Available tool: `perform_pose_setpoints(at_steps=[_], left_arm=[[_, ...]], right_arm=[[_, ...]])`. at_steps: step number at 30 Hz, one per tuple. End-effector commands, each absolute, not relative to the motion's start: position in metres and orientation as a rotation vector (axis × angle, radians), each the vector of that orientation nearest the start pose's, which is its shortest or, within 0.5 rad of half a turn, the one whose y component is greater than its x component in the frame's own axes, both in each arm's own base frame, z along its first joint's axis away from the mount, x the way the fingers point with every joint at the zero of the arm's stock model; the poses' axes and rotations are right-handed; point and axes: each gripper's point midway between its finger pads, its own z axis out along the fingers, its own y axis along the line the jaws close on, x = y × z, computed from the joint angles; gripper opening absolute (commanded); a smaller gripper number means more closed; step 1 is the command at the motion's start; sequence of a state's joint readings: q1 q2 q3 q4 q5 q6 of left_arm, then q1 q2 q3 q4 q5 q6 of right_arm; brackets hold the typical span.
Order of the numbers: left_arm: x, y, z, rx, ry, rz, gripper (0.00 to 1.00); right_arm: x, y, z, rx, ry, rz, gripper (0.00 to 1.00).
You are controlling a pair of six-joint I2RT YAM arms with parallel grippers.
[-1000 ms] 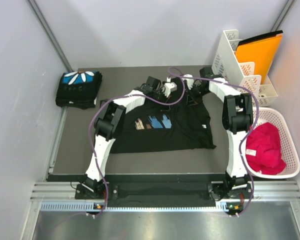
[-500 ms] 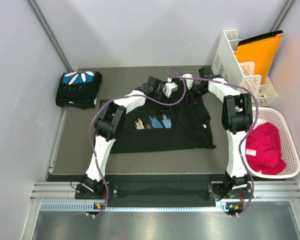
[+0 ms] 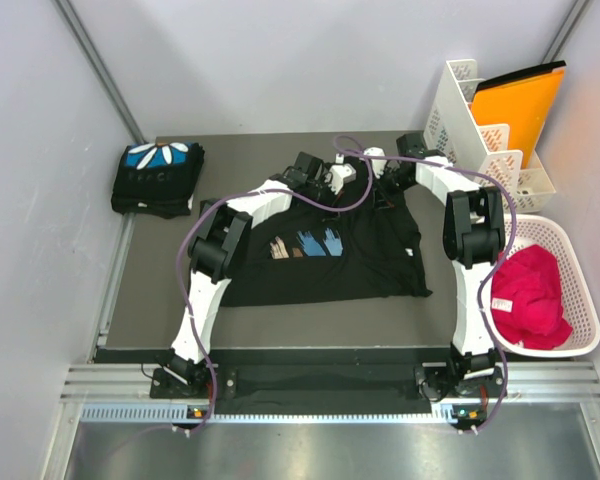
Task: Fold and stack the t-shirts
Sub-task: Fold the tshirt
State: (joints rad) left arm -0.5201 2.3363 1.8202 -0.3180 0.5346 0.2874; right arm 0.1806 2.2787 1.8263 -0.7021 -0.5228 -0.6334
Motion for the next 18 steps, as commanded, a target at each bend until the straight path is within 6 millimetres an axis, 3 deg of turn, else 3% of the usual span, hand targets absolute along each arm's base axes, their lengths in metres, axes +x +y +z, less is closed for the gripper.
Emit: perform_pose_setpoints(at_steps=[1,18], left_arm=[[0.467,-0.362,0.093,1.160,1.945,-0.743,0.00],[0.456,-0.376,0.109,1.182,1.901,-0.866,0.00]], right_arm=[[0.497,0.160,0.059,-1.157,2.218,0.483,0.00],[0.492,0.163,0.056,-1.167,2.225,0.495,0.00]])
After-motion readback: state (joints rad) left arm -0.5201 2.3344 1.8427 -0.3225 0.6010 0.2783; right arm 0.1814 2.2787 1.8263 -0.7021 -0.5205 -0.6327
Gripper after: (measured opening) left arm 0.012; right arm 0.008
